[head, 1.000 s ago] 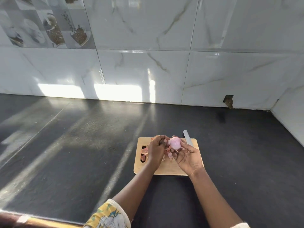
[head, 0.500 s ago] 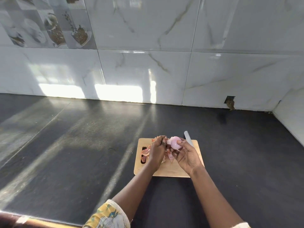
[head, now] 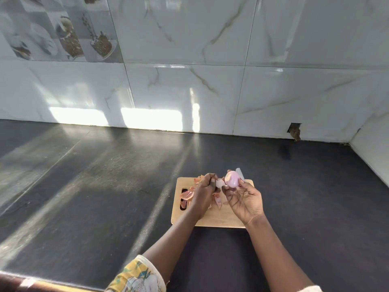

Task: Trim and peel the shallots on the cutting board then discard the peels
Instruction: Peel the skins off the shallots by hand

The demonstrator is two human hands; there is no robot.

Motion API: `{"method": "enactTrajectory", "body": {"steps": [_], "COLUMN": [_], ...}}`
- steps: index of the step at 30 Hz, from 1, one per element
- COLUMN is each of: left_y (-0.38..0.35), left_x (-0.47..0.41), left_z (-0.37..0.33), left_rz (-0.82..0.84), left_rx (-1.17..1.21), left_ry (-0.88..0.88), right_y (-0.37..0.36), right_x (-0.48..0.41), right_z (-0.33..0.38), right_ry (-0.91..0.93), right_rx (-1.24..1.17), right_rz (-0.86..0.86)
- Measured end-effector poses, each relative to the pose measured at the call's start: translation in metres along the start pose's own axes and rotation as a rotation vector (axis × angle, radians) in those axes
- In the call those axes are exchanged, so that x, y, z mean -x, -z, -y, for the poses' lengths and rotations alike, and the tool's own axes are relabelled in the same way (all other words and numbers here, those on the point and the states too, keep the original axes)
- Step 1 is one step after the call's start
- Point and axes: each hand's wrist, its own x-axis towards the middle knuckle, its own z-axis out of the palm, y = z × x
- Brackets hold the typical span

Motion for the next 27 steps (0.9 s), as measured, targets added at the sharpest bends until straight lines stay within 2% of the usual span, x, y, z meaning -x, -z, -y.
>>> {"method": "enactTrajectory", "body": {"steps": [4,8,14,16,18,20,23,27], "left_y": [0.0,0.004,0.009,0.008,0.008,0.008,0.007,0.005], "left_x": [-0.002,-0.003,-0.001,0.001,0.006,0.011,0.019,0.02], "left_z": [0.004,0.007,0.008,0.007,0.001,-0.006,-0.017,-0.017], "left_rz": [-0.053,-0.096,-0.09,-0.163,-0.232,-0.192,-0.079,-0.119], "left_rx": [-0.009,-0.264,-0.497,-0.558,-0.533,-0.431,-0.329,-0.34], "left_ry": [0.04,0.012,-0.027,-0.056,-0.134,-0.193,-0.174,-0.152], "right_y": [-0.008,-0.01,-0.011,-0.011,-0.009,-0.006,-0.003,-0.002], "right_x": [0.003,0.006,0.007,0.007,0.005,0.003,0.002,0.001], "right_z": [0.001,-0.001,-0.003,-0.003,-0.003,-0.003,-0.004,-0.008], "right_ry": [-0.008,-0.011,0.024,0.036,0.05,0.067,0.066,0.08], "right_rx": [0.023,0.132,0.152,0.153,0.174,0.201,0.228,0.243], "right_rz": [-0.078,-0.104,-0.097,-0.1,-0.094,-0.084,-0.04,-0.005]}}
